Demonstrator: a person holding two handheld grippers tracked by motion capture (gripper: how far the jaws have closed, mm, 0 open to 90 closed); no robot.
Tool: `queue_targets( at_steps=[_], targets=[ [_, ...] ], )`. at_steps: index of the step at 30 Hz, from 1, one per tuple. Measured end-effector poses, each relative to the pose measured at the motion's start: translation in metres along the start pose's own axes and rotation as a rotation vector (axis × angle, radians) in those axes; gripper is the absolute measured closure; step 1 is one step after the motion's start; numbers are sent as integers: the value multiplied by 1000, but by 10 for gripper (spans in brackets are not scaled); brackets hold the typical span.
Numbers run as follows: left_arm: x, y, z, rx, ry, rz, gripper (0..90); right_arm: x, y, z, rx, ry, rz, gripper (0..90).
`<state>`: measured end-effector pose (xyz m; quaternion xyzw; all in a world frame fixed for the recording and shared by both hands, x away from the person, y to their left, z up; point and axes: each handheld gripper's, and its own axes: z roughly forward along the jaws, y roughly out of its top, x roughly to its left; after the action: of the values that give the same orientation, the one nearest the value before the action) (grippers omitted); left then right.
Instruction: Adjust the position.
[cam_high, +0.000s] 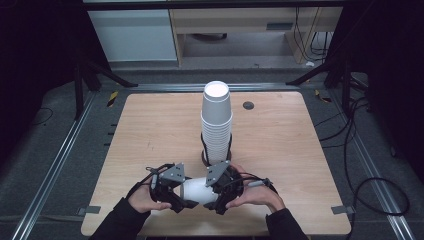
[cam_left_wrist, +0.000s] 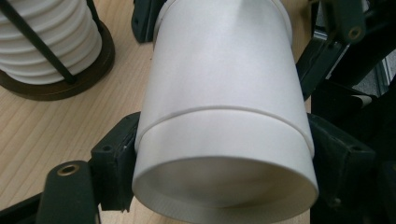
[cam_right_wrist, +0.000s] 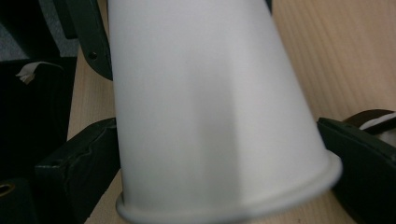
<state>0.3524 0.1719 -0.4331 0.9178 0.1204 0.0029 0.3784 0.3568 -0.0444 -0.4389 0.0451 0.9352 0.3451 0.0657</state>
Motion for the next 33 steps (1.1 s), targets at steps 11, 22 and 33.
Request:
queue_targets(
  at_steps=[11, 22, 33],
  targets=[
    [11, -6, -30, -173, 19, -50, 208, -16, -10, -42, -165, -43, 98, 26],
    [8, -4, -41, -362, -13, -61, 207, -20, -14, -50, -295, 19, 165, 28],
    [-3, 4, -27, -344, -84, -17, 208, -13, -8, -39, -318, 130, 152, 38]
  ],
)
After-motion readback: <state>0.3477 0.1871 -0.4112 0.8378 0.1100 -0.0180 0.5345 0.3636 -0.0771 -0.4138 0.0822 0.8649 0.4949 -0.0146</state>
